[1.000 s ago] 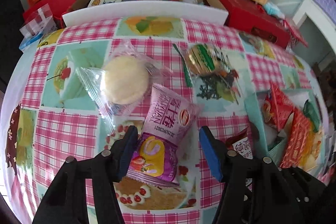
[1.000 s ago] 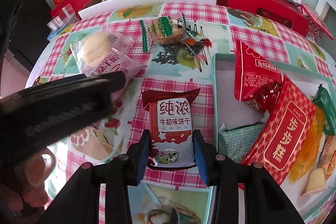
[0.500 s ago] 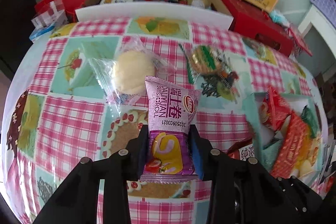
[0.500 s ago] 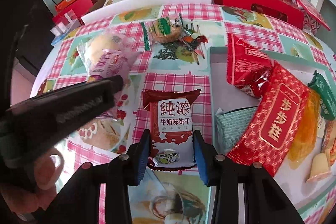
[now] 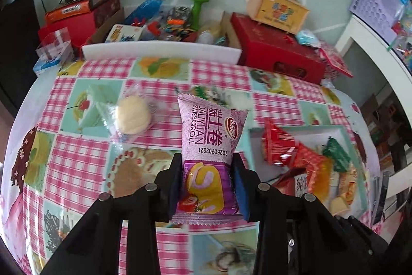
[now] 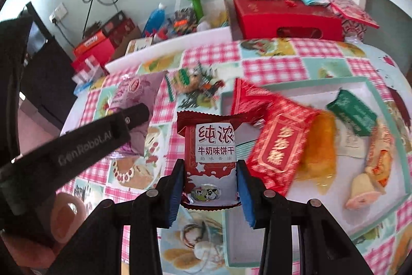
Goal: Organize snacks
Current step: 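Carry the pink packet over the tray with the left tool while the right tool carries the biscuit pack there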
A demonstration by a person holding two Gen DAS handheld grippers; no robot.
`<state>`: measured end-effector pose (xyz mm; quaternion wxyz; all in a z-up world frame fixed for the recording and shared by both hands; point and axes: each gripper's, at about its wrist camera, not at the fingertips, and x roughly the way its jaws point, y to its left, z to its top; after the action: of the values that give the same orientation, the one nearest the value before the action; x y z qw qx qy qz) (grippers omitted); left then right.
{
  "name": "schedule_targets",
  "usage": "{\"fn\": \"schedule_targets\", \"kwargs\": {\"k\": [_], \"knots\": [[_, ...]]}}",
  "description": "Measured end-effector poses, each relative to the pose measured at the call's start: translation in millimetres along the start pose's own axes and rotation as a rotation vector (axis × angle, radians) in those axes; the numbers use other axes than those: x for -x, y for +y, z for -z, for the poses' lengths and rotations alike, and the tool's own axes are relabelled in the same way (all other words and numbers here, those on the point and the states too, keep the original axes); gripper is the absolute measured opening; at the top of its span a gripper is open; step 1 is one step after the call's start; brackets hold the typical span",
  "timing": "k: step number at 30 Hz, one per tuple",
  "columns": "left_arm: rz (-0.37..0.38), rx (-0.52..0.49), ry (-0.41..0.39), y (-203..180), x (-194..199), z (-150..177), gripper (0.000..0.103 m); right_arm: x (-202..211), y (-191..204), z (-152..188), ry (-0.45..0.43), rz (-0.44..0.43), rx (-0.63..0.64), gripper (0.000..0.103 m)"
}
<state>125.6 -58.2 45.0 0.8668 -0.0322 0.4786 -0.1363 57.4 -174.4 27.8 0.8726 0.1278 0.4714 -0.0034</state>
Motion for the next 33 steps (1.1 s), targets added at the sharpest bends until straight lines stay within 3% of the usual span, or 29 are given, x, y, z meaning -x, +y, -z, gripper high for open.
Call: {"fn": "schedule_targets", "kwargs": {"k": [7, 12, 19, 26, 33], "knots": [[0.063, -0.053, 0.006, -39, 6, 5, 0.038, 24, -46, -10, -0.058, 0.086, -0.100, 0.042], [0.089, -0.142, 0.019, -77, 8, 13, 0.038, 40, -101, -12, -0.087, 0.170, -0.221, 0.042], [0.137, -0.243, 0.080, -124, -1, 34, 0.039, 57, -160, -7, -0.110, 0.226, -0.356, 0.042], [0.135, -0.335, 0.129, -156, -11, 55, 0.039, 49, -167, -7, -0.086, 0.219, -0.359, 0.042], [0.110, -0.347, 0.158, -160, -19, 60, 0.039, 34, -164, -5, -0.045, 0.215, -0.341, 0.042]]}}
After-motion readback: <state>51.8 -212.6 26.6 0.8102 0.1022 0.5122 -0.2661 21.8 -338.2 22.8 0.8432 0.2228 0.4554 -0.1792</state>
